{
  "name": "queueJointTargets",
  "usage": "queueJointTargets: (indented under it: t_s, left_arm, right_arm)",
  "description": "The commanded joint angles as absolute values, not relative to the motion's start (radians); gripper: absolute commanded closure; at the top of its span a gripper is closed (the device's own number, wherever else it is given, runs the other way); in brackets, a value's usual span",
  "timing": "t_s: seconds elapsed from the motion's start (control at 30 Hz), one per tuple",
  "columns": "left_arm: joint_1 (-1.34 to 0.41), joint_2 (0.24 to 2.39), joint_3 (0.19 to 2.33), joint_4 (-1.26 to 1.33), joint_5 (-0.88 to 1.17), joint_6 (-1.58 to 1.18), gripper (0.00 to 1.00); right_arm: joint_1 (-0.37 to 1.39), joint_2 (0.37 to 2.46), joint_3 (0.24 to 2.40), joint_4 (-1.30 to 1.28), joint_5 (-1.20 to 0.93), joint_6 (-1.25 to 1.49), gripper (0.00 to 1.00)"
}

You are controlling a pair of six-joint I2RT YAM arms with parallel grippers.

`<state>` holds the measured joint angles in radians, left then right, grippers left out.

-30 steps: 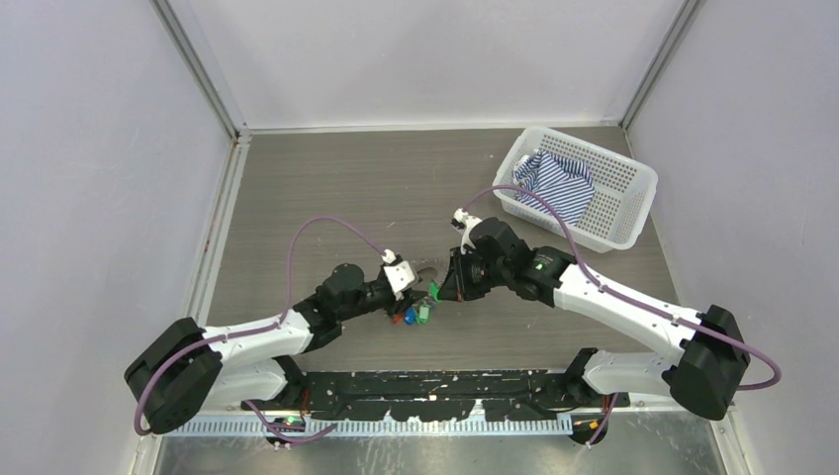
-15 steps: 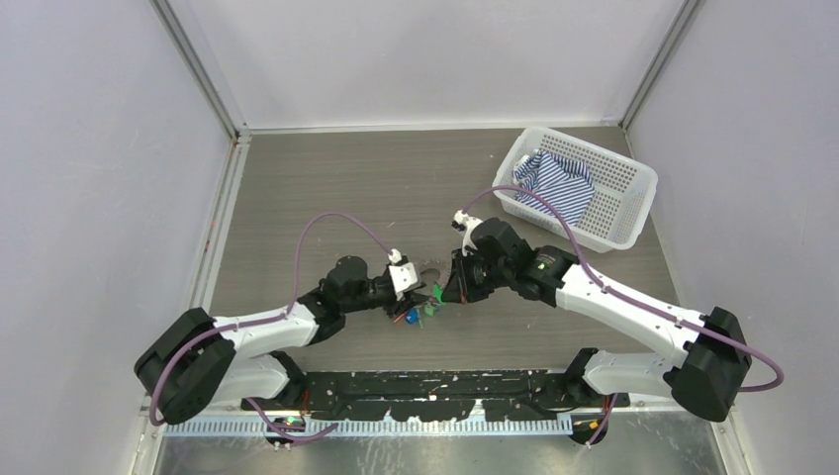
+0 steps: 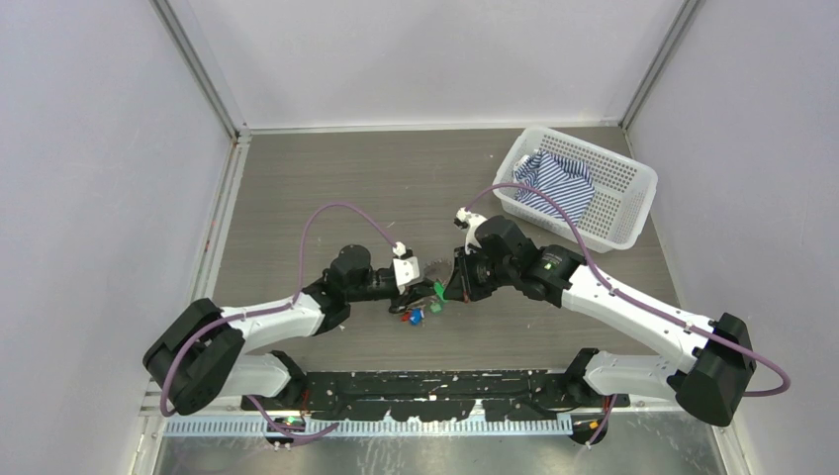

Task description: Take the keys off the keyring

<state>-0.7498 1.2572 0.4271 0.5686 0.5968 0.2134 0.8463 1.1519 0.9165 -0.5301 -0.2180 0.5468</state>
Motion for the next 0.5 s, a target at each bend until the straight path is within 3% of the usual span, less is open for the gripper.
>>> queueJointTargets:
  t_s: [0.0, 0.47]
  left_arm:
    - [-0.743, 1.273, 0.467, 0.588, 0.665, 0.217, 0.82]
    - [-0.741, 1.315, 0.463, 0.657, 0.681, 0.169, 0.96]
  right_arm:
    - [0.842, 1.121, 0.972, -0.516, -0.215, 0.526, 0.99]
    - [0.842, 1.123, 0.974, -0.516, -0.213, 0.528, 0.99]
